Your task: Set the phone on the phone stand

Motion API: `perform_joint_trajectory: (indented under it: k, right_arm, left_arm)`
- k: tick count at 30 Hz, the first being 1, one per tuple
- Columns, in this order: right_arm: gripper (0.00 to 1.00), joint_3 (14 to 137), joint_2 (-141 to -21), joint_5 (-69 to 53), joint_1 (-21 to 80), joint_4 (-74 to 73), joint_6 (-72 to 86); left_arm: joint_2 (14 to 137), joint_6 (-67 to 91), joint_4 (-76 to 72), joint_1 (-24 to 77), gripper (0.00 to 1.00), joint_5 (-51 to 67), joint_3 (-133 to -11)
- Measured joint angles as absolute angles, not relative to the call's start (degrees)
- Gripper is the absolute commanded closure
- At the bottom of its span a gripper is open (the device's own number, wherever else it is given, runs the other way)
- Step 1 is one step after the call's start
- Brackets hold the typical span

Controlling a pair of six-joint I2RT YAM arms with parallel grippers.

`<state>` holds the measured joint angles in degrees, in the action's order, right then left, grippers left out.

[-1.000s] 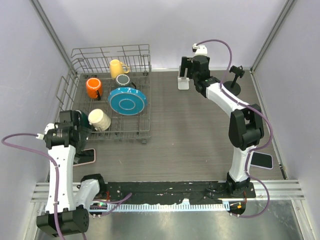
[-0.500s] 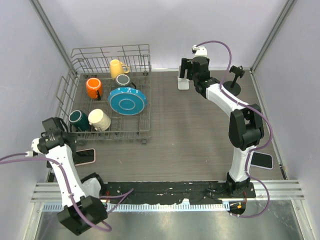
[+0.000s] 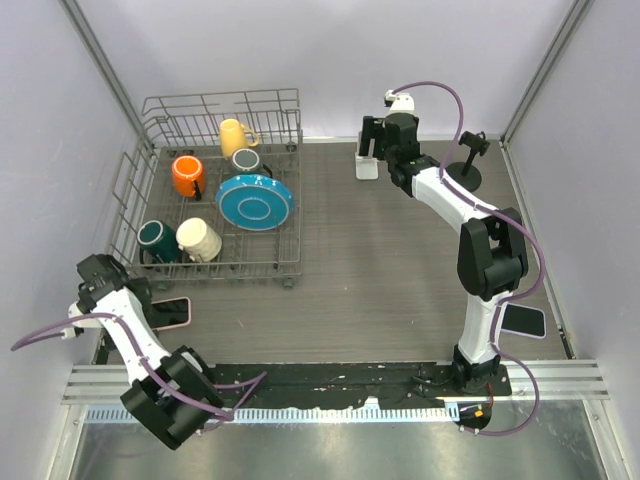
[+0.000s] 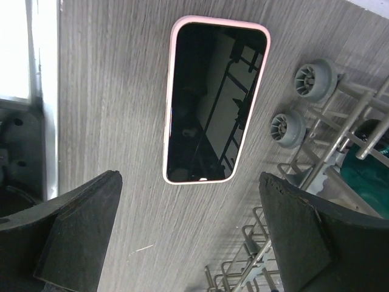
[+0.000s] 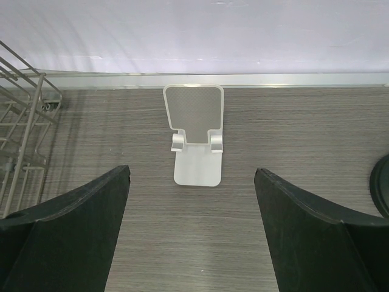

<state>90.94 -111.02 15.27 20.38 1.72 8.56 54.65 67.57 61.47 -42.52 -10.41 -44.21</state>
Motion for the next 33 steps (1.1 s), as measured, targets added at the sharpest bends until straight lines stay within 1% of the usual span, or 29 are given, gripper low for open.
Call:
perform_joint_trajectory:
  k: [8, 14, 22, 33]
  right_arm:
    - [0.11, 90.94, -111.04, 14.50, 19.73, 1.76, 9.08]
    - [0.11, 90.96, -111.53, 13.78, 18.87, 1.69, 9.26]
    - [0.11, 90.98, -112.03, 12.75, 18.17, 1.65, 9.65]
    - [0.11, 90.98, -112.03, 11.64, 18.09, 1.65, 10.46]
  left_arm:
    - [57.10, 68.27, 50.83, -46.57, 0.00, -6.85, -38.89]
    - [65.47, 68.20, 44.36, -49.15, 0.00, -4.10, -37.93]
    - [73.76, 66.30, 43.81, -50.09, 0.00, -4.84, -42.92]
    - [78.24, 65.56, 43.05, -50.35, 0.00, -5.61, -43.38]
